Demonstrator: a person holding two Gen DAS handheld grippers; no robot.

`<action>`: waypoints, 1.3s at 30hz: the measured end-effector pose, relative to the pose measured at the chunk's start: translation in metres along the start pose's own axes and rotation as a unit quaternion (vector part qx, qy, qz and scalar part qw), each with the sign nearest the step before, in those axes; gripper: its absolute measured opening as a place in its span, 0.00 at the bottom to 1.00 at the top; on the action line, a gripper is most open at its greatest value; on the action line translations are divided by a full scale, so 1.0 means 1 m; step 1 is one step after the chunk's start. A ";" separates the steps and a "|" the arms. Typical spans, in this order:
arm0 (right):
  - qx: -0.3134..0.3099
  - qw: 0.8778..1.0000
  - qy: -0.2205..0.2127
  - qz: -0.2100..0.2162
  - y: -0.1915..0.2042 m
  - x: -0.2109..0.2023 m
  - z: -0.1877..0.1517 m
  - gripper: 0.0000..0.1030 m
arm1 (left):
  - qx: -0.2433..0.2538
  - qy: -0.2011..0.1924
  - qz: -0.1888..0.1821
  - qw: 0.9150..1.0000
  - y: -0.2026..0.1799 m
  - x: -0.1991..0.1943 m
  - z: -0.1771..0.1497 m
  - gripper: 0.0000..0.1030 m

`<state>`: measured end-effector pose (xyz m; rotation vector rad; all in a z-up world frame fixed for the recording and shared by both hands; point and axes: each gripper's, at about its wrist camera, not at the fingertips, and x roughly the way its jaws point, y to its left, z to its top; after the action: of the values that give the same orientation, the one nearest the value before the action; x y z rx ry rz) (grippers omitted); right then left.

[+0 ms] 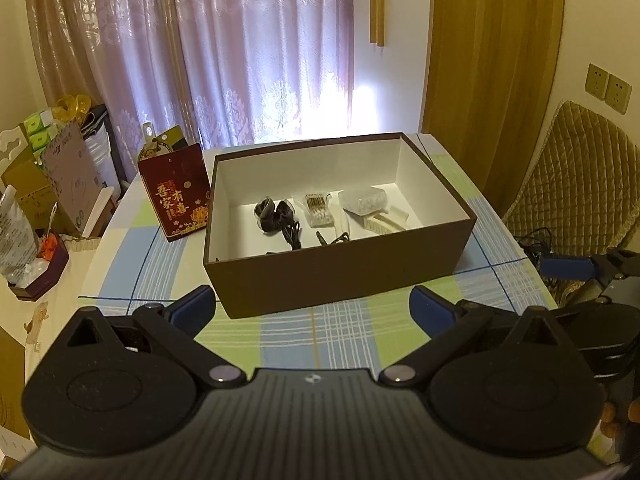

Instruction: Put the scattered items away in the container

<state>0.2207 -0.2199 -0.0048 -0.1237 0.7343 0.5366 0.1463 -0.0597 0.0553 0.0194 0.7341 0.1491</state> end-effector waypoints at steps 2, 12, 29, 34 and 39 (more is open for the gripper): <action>0.000 1.000 0.001 -0.001 0.000 -0.002 -0.002 1.00 | 0.002 0.002 0.001 1.000 -0.002 -0.002 -0.002 0.99; 0.000 1.000 0.004 -0.005 -0.004 -0.011 -0.011 1.00 | 0.007 0.012 0.001 1.000 -0.010 -0.006 -0.014 0.99; -0.001 1.000 0.008 -0.004 -0.005 -0.021 -0.029 1.00 | -0.002 0.020 0.017 1.000 -0.014 -0.013 -0.032 0.99; -0.003 1.000 0.005 0.000 -0.004 -0.022 -0.032 1.00 | -0.005 0.020 0.023 1.000 -0.014 -0.015 -0.037 0.99; -0.002 1.000 0.004 0.001 -0.004 -0.022 -0.034 1.00 | -0.006 0.022 0.026 0.999 -0.013 -0.015 -0.040 0.99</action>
<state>0.1889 -0.2423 -0.0158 -0.1297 0.7416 0.5407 0.1102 -0.0761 0.0349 0.0239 0.7761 0.2032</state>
